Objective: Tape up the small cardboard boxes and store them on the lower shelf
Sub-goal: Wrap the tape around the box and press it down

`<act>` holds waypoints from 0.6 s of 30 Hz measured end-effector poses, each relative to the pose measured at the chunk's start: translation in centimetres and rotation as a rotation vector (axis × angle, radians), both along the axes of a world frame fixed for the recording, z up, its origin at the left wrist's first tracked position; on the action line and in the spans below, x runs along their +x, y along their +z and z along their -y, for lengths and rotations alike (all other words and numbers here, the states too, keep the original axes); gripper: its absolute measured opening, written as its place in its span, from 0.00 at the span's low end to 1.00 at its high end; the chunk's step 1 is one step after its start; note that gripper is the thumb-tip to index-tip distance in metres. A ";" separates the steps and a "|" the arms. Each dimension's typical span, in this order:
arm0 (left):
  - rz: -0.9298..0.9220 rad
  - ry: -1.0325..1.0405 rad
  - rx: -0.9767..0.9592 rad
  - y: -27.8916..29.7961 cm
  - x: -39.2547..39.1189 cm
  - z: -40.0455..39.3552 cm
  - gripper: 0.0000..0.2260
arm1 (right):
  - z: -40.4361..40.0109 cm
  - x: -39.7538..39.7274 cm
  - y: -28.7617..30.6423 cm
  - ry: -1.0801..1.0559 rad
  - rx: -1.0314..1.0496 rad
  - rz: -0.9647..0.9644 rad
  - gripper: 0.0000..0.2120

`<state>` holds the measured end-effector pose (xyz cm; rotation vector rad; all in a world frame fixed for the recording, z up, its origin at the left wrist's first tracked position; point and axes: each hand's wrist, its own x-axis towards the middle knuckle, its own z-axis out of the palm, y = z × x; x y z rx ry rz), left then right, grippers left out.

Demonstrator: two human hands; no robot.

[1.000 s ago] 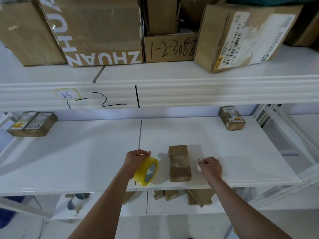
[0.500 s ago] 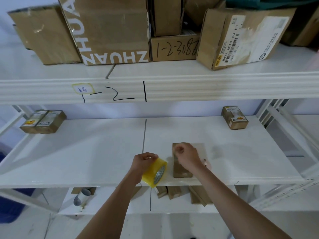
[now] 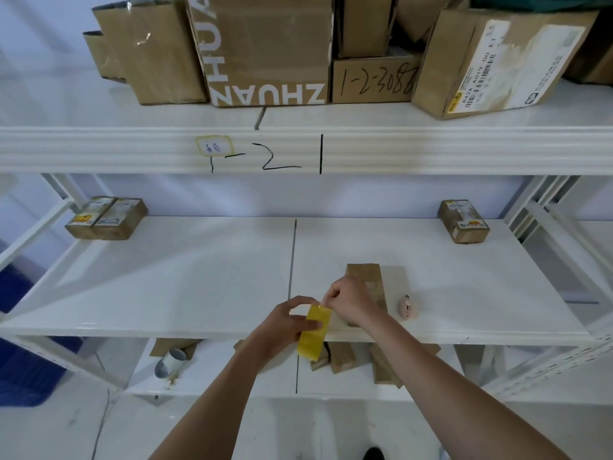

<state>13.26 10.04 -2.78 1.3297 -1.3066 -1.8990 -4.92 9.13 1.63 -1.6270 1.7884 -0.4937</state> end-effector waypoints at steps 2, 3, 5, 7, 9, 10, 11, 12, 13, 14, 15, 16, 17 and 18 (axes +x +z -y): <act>0.037 -0.081 -0.011 -0.5 0.7 -0.4 0.25 | -0.3 0.3 0.1 0.036 0.018 -0.072 0.05; 0.028 -0.093 0.001 -0.8 0.8 -0.6 0.25 | -0.5 0.6 0.2 0.047 0.028 -0.092 0.05; 0.010 -0.097 0.033 -1.4 1.1 -1.2 0.25 | -1.0 1.2 0.1 0.065 0.041 -0.129 0.07; 0.013 -0.099 0.063 -1.9 1.2 -1.8 0.25 | -1.6 1.9 -0.1 0.085 0.063 -0.170 0.10; 0.031 -0.085 0.072 -2.4 1.3 -2.2 0.23 | -2.2 2.2 -0.6 0.092 0.071 -0.190 0.11; 0.037 -0.070 0.074 -2.8 1.3 -2.4 0.22 | -2.4 2.4 -0.8 0.087 0.066 -0.192 0.12; 0.042 -0.055 0.079 -3.1 1.3 -2.5 0.22 | -2.5 2.6 -1.0 0.080 0.062 -0.195 0.13; 0.049 -0.038 0.090 -3.6 1.3 -2.6 0.21 | -2.6 2.7 -1.1 0.073 0.062 -0.197 0.14; 0.058 -0.017 0.108 -4.1 1.3 -2.8 0.21 | -2.7 2.9 -1.2 0.069 0.063 -0.198 0.14; 0.067 0.013 0.132 -4.7 1.3 -3.0 0.21 | -2.8 3.1 -1.3 0.068 0.067 -0.193 0.14; 0.077 0.052 0.153 -5.2 1.4 -3.2 0.21 | -2.8 3.4 -1.4 0.069 0.073 -0.185 0.14; 0.087 0.094 0.168 -5.7 1.5 -3.2 0.23 | -2.8 3.6 -1.5 0.074 0.081 -0.182 0.14; 0.097 0.126 0.178 -6.0 1.6 -3.3 0.25 | -2.8 3.8 -1.6 0.080 0.086 -0.186 0.14; 0.107 0.143 0.190 -6.3 1.6 -3.3 0.26 | -2.8 3.9 -1.6 0.081 0.085 -0.191 0.13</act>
